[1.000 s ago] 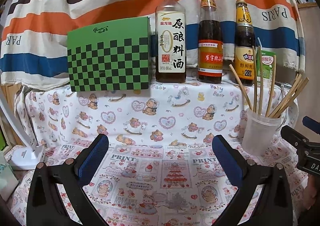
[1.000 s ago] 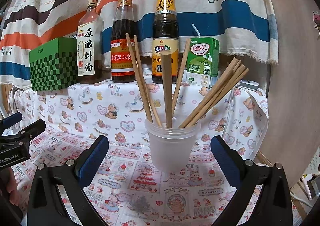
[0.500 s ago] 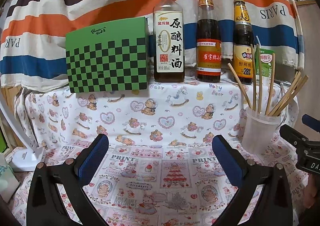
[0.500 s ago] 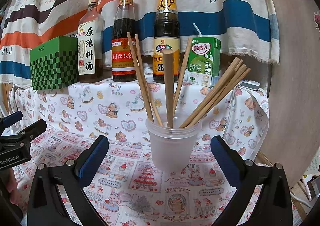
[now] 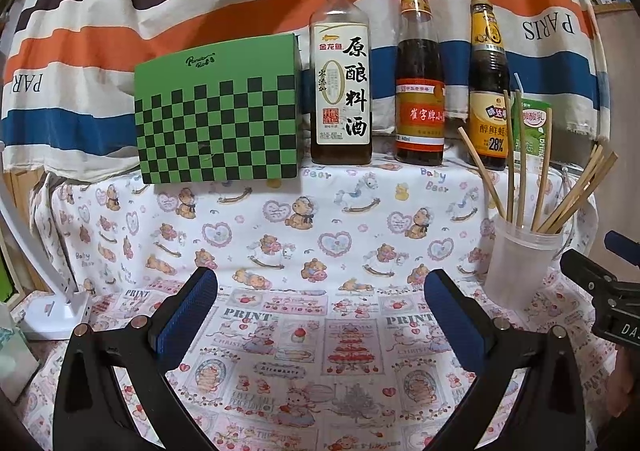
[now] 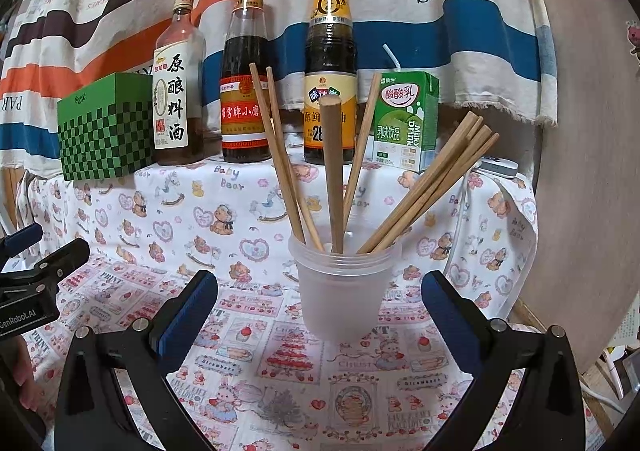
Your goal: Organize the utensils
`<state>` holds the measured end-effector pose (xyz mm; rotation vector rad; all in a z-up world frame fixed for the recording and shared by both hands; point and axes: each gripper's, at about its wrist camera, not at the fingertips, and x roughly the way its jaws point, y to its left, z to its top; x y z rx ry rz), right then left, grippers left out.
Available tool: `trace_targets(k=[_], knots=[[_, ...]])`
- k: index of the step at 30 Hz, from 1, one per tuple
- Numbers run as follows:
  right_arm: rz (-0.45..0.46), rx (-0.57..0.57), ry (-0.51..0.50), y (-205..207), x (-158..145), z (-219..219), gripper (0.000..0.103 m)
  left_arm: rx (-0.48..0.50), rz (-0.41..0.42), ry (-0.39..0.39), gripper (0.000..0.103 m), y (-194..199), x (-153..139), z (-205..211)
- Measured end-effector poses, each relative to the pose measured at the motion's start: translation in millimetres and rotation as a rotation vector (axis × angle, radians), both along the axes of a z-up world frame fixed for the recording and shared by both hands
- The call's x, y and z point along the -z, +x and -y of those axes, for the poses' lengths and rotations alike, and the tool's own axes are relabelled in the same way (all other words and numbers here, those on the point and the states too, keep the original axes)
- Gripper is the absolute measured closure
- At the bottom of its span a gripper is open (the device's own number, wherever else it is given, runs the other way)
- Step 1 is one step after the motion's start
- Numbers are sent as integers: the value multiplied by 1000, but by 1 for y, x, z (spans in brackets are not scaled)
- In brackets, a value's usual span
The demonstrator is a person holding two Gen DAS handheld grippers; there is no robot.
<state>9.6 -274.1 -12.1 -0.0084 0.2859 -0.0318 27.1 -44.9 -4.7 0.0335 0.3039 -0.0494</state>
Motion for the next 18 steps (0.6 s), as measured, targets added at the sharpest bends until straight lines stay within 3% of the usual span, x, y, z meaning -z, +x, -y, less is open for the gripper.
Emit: trace_targets(k=[18], knots=[[4,-2,0,0,-1,0,0,3,6,18,0,-2,-1,3]])
